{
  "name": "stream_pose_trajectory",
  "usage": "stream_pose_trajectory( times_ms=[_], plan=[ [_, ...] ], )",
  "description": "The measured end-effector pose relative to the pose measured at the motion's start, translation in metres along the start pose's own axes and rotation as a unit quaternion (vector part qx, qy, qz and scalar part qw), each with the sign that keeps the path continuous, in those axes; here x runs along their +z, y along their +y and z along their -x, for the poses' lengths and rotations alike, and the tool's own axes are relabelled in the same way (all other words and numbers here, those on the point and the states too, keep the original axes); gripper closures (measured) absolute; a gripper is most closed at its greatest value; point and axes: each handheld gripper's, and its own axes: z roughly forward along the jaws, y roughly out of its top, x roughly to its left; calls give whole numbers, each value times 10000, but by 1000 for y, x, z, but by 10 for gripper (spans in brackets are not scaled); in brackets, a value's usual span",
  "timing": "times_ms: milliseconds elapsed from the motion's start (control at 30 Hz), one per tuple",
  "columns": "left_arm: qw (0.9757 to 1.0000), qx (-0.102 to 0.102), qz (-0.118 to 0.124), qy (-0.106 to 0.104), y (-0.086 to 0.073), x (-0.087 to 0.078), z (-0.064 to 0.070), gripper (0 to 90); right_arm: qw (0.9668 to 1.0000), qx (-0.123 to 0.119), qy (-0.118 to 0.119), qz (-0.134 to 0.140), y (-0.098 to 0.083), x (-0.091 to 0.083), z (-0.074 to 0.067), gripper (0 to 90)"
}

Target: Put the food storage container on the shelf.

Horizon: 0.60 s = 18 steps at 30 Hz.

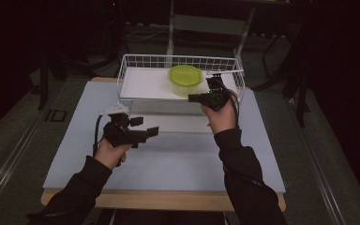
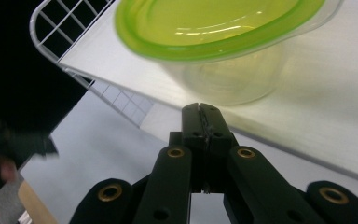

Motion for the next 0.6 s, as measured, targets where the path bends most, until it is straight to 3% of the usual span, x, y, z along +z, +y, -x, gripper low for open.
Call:
stream_pose_trajectory(
  times_ms=[33, 67, 167, 233, 333, 367, 400, 533, 600],
  plan=[
    [9999, 101, 50, -84, -15, 1, 1, 132, 10000, 57, 26, 32, 1, 3, 2, 899],
    [9999, 101, 50, -84, -15, 1, 1, 120, 10000, 57, 26, 32, 1, 3, 2, 899],
    [9989, 350, 155, -259, -36, 2, 3, 11, 10000, 94, 20, 12, 4, 9, 3, 899],
    [9979, 550, 259, -232, -52, 2, 7, 11, 9999, 96, -18, 46, 6, 11, 3, 899],
    [9970, 643, 395, -177, -64, 0, 10, 11, 9999, 129, -64, 65, 9, 13, 6, 894],
    [9970, 643, 395, -177, -64, 0, 10, 11, 9999, 129, -64, 65, 9, 13, 6, 894],
    [9969, 636, 405, -234, -66, 0, 10, 11, 9996, 271, 79, 87, 11, 14, 9, 894],
    [9963, 721, 336, -332, -69, 0, 13, 11, 9994, 326, 6, 124, 15, 17, 13, 884],
    [9958, 765, 353, -360, -69, 0, 14, 11, 9992, 378, 76, 102, 17, 20, 16, 864]
  ],
)
